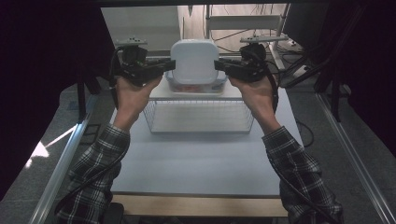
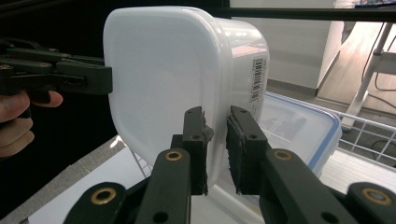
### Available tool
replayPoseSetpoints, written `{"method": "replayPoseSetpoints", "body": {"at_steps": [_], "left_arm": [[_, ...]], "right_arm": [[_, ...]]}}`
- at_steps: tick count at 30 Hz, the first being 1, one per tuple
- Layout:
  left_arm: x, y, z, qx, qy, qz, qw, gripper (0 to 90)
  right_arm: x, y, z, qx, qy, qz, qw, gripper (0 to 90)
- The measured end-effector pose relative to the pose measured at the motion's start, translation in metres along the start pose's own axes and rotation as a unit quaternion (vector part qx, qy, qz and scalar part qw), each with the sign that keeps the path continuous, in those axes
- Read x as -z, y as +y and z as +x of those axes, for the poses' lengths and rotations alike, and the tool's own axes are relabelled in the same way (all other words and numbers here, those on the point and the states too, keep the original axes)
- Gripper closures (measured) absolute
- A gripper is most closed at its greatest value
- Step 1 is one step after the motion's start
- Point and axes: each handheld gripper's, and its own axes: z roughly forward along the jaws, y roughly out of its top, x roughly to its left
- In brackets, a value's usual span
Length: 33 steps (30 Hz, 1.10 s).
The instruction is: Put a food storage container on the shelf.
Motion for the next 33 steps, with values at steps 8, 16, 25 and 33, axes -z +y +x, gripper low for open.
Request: {"method": "replayPoseSetpoints", "body": {"at_steps": [8, 16, 25, 33], "left_arm": [[-0.010, -0.001, 0.009, 0.017, -0.011, 0.005, 0.9998, 77.0], [-0.016, 0.000, 0.014, 0.022, -0.023, -0.008, 0.9994, 66.7], [-0.026, 0.005, 0.017, 0.023, -0.012, -0.009, 0.9996, 61.0], [-0.035, 0.008, 0.021, 0.029, -0.002, -0.010, 0.9995, 60.2]], "right_arm": [[-0.011, 0.000, -0.012, -0.022, 0.004, 0.006, 0.9997, 77.4], [-0.016, 0.001, -0.017, -0.032, 0.015, -0.001, 0.9994, 71.6], [-0.025, 0.006, -0.020, -0.026, 0.004, -0.003, 0.9996, 66.4], [-0.033, 0.007, -0.023, -0.026, -0.009, -0.005, 0.9996, 61.2]]}}
